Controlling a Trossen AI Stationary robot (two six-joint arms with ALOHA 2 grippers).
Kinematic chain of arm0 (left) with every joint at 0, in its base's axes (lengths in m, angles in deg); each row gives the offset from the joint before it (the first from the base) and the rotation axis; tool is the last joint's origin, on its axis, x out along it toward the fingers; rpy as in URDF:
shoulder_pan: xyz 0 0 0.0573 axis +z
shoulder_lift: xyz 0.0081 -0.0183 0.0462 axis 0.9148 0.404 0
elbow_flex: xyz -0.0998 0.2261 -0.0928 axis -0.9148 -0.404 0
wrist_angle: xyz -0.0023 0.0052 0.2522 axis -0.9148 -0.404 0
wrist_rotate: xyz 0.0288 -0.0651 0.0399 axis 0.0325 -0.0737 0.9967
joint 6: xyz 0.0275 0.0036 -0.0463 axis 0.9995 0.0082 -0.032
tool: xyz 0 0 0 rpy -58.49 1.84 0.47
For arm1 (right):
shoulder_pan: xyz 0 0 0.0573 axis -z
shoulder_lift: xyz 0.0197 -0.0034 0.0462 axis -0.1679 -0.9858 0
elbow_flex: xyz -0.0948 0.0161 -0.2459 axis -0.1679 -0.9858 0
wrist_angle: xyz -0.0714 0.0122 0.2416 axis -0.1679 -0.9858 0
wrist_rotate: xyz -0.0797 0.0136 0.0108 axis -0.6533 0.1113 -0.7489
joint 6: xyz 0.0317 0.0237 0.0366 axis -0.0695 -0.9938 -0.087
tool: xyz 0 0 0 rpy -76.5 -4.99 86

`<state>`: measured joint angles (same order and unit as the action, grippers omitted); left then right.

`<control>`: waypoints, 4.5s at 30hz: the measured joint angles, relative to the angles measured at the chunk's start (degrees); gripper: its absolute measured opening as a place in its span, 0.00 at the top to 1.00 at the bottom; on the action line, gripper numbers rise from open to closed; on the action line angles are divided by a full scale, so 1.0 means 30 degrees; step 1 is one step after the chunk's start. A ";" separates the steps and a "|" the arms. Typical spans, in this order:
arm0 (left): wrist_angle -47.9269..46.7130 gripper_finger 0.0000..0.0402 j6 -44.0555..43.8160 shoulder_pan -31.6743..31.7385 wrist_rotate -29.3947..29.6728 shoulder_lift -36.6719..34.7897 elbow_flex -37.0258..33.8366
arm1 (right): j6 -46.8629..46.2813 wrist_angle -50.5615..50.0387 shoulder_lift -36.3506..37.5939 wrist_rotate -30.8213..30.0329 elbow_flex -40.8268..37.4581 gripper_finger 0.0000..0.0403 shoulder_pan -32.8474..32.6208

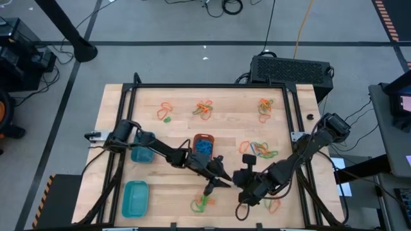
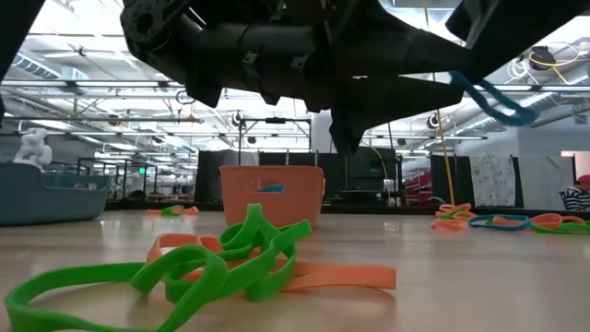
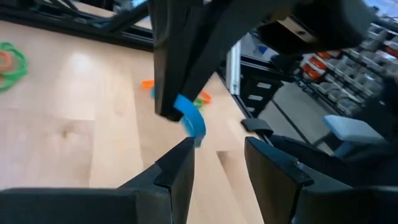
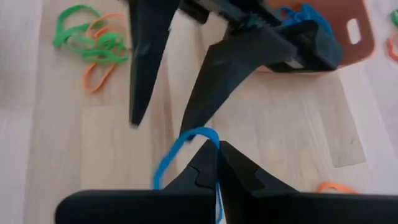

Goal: Sort rubber bands into baskets
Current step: Put the blue rubber band into the orange bin

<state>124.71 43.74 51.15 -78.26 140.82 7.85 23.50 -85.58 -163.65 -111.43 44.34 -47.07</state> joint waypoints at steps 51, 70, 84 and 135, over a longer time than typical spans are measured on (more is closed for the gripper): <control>-1.1227 1.00 0.5014 0.0688 0.7361 -0.4944 -0.0029 | 0.1786 -0.3390 0.2048 0.2242 -0.0007 0.65 0.0947; -1.8096 0.99 0.3436 0.0517 1.1316 -0.7738 -0.2418 | 0.1678 -0.7425 0.2144 -0.1253 -0.0022 0.65 0.1854; -1.7846 0.95 0.3458 0.0466 0.8264 -0.7745 -0.2404 | 0.0848 -0.7322 0.2144 -0.1246 -0.1580 0.65 0.1945; -0.7850 0.72 0.7443 0.0452 0.9698 -1.3007 -0.8144 | 0.3858 0.4126 0.9065 0.3789 -1.3786 0.65 1.0019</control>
<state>101.16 66.07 52.50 -49.17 101.80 -16.58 35.08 -73.20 -136.45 -100.06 2.98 -17.02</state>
